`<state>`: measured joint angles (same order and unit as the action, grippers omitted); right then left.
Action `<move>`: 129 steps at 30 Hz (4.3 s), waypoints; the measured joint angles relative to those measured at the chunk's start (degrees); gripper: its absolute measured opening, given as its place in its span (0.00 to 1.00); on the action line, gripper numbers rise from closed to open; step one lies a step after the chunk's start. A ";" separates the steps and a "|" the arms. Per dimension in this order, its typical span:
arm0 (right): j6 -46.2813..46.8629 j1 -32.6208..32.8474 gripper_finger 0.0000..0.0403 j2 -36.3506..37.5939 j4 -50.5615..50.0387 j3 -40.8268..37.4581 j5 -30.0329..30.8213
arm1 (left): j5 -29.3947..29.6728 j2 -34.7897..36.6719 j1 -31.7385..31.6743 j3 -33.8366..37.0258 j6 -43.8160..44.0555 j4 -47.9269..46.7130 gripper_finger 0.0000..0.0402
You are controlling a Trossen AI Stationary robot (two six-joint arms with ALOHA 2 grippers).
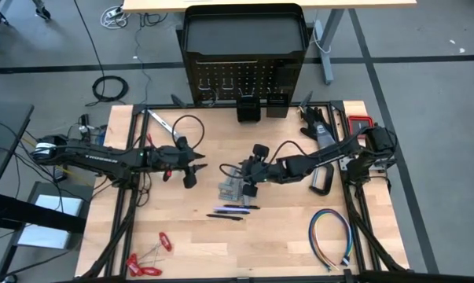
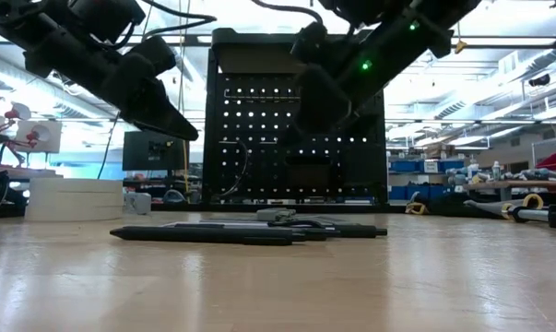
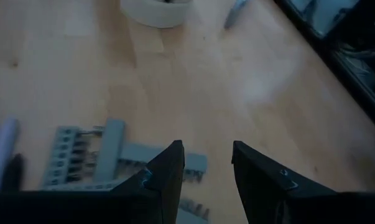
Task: Hang tools onto peg board
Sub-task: Hang the black safety glasses on the peg board
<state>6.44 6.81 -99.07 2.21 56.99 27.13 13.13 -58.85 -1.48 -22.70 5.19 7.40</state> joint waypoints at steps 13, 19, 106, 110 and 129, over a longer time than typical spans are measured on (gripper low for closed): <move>35.67 -3.24 0.36 16.20 -35.01 -0.61 5.17 | -0.06 0.00 -0.02 0.00 -0.28 -1.67 0.40; 31.80 -2.50 0.36 15.57 -23.49 -3.61 6.08 | 0.10 -0.02 -0.01 0.00 -0.23 -2.36 0.40; 17.33 -1.78 0.36 0.73 0.57 -4.72 1.25 | -18.01 -27.78 23.64 -29.18 28.67 -61.20 0.26; 17.24 -1.78 0.36 0.73 0.55 -4.72 1.25 | -16.10 -27.78 23.81 -32.20 26.77 -63.49 0.26; 16.28 -1.78 0.36 0.73 0.31 -4.72 1.25 | -22.06 -27.74 31.57 -33.46 40.29 -85.44 0.26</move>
<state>22.72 5.04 -98.35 2.52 52.27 28.38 -8.93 -86.59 30.09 -56.16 45.48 -78.04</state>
